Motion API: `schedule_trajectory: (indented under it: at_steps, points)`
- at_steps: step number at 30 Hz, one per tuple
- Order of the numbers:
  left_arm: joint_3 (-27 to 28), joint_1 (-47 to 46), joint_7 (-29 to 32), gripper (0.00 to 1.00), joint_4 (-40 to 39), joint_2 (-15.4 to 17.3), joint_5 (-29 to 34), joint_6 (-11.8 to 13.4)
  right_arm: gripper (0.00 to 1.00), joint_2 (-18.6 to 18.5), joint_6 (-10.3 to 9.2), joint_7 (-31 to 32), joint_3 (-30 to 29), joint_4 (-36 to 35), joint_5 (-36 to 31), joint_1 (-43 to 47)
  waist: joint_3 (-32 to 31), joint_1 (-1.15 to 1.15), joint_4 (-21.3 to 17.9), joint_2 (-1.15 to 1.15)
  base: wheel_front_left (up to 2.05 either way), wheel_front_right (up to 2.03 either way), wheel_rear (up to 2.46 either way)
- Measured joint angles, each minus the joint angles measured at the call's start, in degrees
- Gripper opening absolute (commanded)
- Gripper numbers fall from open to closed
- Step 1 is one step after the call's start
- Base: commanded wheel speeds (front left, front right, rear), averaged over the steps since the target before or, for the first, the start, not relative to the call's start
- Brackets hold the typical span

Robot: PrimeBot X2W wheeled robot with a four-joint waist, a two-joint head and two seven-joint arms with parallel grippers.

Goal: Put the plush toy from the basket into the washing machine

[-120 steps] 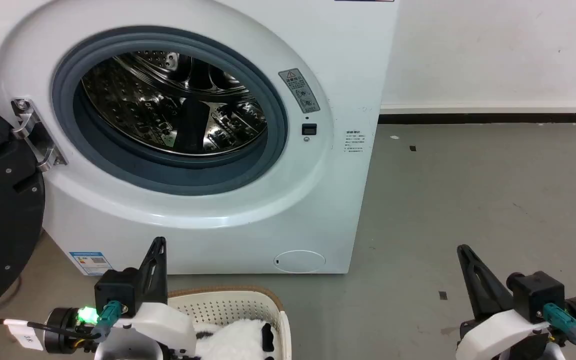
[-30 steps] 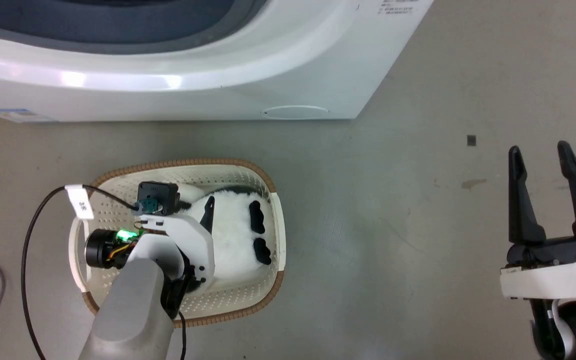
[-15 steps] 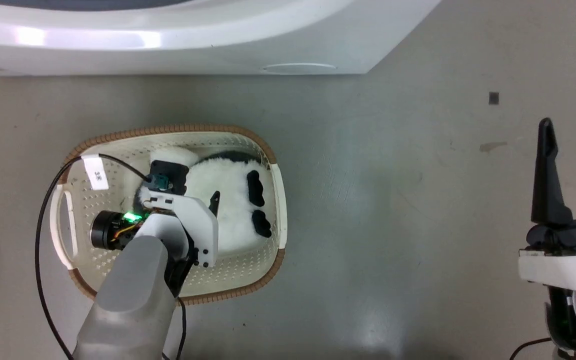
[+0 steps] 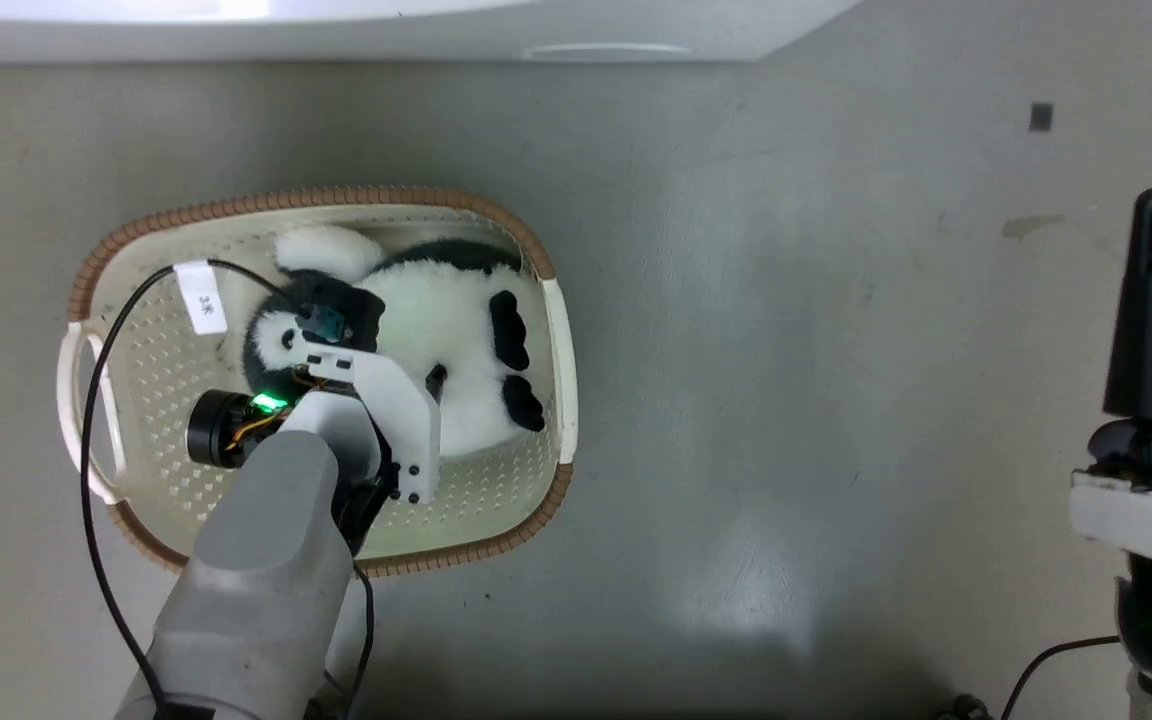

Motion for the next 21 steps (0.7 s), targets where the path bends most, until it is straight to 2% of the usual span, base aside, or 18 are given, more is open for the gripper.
schedule_trajectory:
  at_steps: [20,21]
  points:
    - [-5.1,-9.3,2.3,1.00,10.7,-0.1,-4.0,-1.6,1.00,0.0,0.00,-2.2,-1.2,-2.4,2.6,-3.0,8.9,0.00,0.2,0.00,0.00,0.00,0.00]
    - [-5.5,-9.7,2.7,0.65,11.3,-0.1,-4.1,-1.6,1.00,0.0,0.00,-2.4,-1.3,-2.5,2.8,-3.2,9.3,0.00,0.2,0.00,0.00,0.00,0.00]
